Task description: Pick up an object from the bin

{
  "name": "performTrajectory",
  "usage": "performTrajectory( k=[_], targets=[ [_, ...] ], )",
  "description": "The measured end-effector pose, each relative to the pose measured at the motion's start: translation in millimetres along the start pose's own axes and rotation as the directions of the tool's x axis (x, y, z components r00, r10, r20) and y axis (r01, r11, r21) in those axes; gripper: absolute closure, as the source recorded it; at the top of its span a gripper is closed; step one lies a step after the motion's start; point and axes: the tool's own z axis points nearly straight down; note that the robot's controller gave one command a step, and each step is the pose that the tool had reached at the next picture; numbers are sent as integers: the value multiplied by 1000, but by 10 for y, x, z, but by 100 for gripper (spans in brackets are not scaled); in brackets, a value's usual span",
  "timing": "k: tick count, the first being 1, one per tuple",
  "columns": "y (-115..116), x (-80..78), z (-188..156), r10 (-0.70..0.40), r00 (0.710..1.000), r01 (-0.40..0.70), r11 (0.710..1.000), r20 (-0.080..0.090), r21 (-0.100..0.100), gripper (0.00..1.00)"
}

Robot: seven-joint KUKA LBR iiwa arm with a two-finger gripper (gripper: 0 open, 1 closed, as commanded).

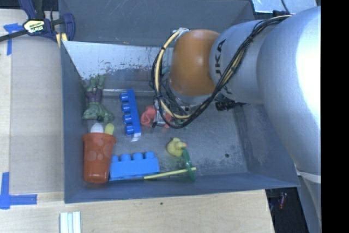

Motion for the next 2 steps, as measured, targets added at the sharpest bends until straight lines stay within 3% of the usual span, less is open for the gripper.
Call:
performTrajectory(
  k=[1, 2],
  targets=[
    [0, 0, 0, 0, 1000, 0, 1000, 0, 0, 100],
    [-40, 106, -593, -16, 1000, 16, 1000, -8, 2, 100]
  ],
)
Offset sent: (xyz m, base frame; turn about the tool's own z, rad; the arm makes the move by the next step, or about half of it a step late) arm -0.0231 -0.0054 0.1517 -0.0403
